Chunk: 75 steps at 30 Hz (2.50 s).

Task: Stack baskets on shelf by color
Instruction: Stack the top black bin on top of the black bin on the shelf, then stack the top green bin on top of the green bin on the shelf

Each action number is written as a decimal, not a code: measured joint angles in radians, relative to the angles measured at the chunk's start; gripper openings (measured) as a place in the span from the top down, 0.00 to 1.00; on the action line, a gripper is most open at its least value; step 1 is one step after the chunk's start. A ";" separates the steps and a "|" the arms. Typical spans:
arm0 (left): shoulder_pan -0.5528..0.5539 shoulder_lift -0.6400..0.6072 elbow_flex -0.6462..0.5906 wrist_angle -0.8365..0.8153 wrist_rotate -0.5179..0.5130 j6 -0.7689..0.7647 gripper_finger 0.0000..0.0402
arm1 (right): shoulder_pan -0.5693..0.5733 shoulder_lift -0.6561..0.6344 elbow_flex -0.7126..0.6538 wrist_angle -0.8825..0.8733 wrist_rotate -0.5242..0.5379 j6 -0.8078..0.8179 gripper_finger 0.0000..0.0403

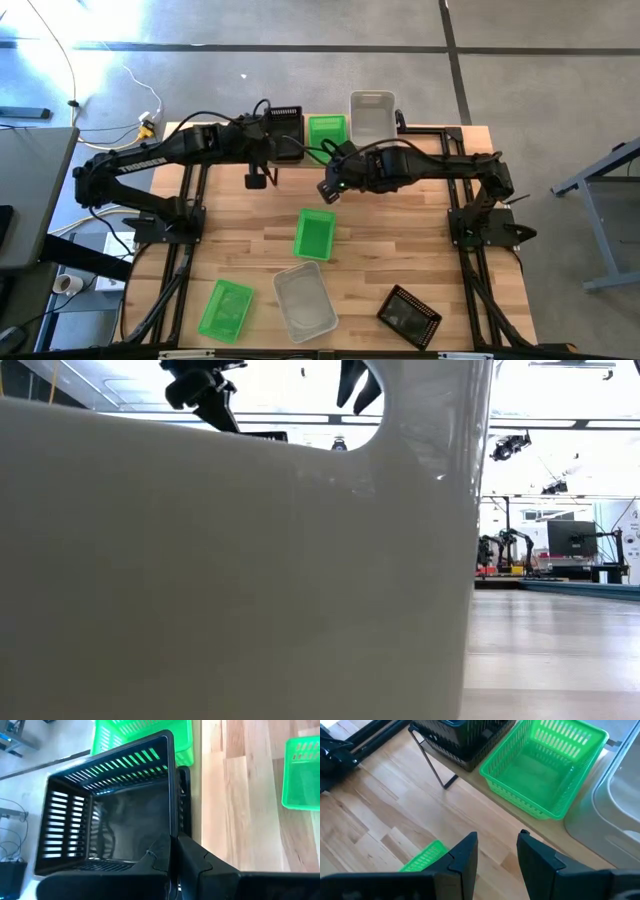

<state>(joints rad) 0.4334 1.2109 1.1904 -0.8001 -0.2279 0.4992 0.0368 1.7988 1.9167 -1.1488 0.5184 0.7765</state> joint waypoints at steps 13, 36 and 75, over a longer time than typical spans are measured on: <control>0.025 0.050 0.000 0.004 0.008 0.010 0.94 | -0.013 0.000 0.000 -0.001 -0.023 -0.026 0.69; 0.027 0.045 0.112 -0.081 0.005 -0.031 0.66 | 0.032 0.000 0.000 0.009 -0.108 0.021 0.69; -0.003 -0.045 0.209 -0.294 0.156 -0.375 0.68 | 0.098 0.001 -0.001 0.071 -0.294 -0.107 0.69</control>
<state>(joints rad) 0.4307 1.1657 1.3994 -1.0941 -0.0722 0.1241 0.1346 1.7994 1.9160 -1.0778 0.2242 0.6696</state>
